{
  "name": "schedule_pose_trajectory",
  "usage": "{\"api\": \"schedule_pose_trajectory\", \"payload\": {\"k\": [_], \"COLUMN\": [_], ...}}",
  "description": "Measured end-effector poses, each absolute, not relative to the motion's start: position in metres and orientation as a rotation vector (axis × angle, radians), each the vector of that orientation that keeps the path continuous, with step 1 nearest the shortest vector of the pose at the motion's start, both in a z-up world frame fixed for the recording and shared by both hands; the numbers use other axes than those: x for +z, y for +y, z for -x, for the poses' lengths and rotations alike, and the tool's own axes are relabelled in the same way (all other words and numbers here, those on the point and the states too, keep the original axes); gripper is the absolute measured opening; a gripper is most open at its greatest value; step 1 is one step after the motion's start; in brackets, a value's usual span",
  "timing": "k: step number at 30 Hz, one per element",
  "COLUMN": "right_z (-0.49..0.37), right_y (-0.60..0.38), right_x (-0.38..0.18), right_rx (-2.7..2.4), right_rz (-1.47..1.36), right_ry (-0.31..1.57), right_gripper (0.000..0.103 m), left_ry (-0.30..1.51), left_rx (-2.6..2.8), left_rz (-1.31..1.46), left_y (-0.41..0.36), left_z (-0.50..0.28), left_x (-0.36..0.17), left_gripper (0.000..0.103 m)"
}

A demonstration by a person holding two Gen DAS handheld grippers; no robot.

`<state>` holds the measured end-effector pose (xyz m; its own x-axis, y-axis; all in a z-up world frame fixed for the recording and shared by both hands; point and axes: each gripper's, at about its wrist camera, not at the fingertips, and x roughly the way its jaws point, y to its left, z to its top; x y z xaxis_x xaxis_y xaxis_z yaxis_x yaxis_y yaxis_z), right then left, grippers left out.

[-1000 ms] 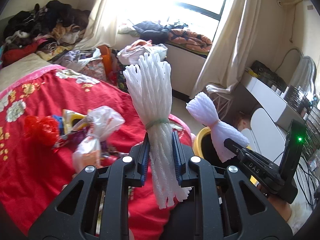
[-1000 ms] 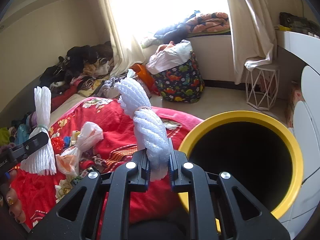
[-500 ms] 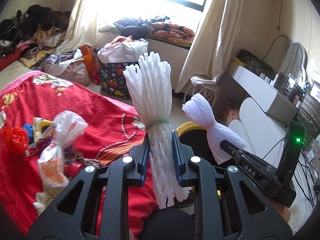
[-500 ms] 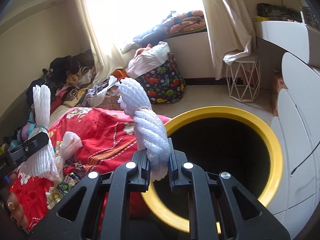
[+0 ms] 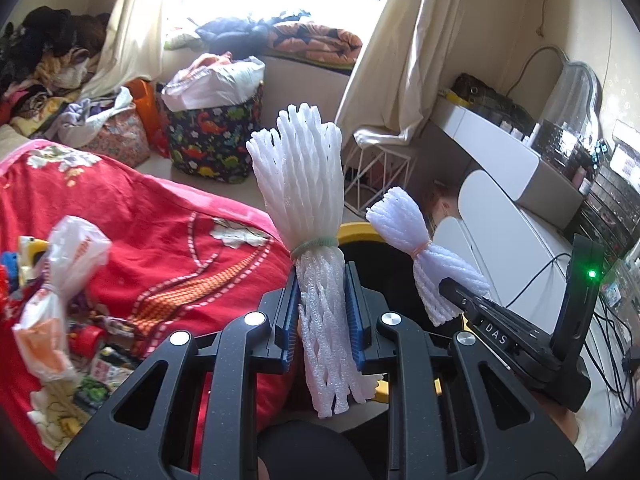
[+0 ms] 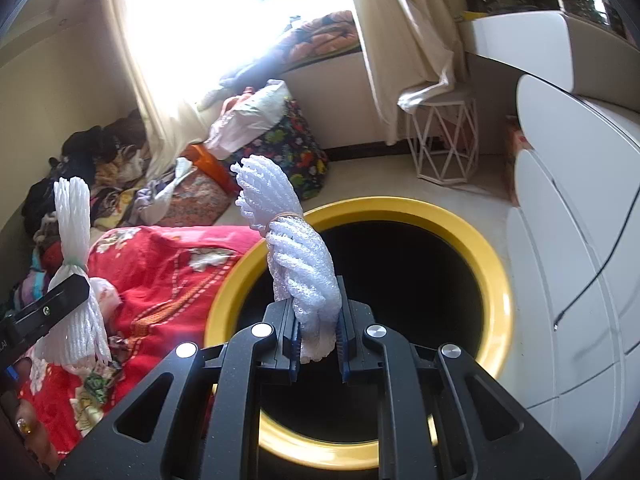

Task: Collect trash
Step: 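Carry both foam nets over the yellow bin and open both tools, then move both tools back over the bed toward the red plastic bag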

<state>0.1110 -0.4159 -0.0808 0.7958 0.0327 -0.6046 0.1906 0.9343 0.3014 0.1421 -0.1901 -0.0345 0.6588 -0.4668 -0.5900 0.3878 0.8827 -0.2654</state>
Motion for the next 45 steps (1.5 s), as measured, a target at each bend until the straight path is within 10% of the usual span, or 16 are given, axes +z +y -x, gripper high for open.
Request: {"api": "schedule_pose_trajectory", "payload": {"k": [13, 15, 16, 18, 20, 45], "right_z": [-0.103, -0.103, -0.102, -0.099, -0.098, -0.105], "right_y": [-0.451, -0.454, -0.456, -0.459, -0.458, -0.325], "right_x": [-0.096, -0.097, -0.098, -0.098, -0.096, -0.045], "right_rx": [-0.192, -0.207, -0.22, -0.235, -0.248, 0.119], "right_rz": [-0.435, -0.444, -0.449, -0.474, -0.464, -0.265], "right_ry": [0.658, 0.658, 0.658, 0.64, 0.633, 0.532], "right_gripper": [0.016, 0.035, 0.043, 0.049, 0.052, 0.076], "left_ry": [0.794, 0.812, 0.816, 0.826, 0.818, 0.636], "left_rx": [-0.573, -0.585, -0.579, -0.562, -0.535, -0.244], "left_rz": [0.084, 0.077, 0.074, 0.082, 0.102, 0.159], "left_y": [-0.243, -0.249, -0.251, -0.25, -0.244, -0.099], "left_z": [-0.175, -0.18, -0.182, -0.185, -0.185, -0.154], "left_x": [-0.06, -0.064, -0.066, -0.069, -0.07, -0.03], "left_gripper": [0.016, 0.019, 0.023, 0.074, 0.086, 0.092]}}
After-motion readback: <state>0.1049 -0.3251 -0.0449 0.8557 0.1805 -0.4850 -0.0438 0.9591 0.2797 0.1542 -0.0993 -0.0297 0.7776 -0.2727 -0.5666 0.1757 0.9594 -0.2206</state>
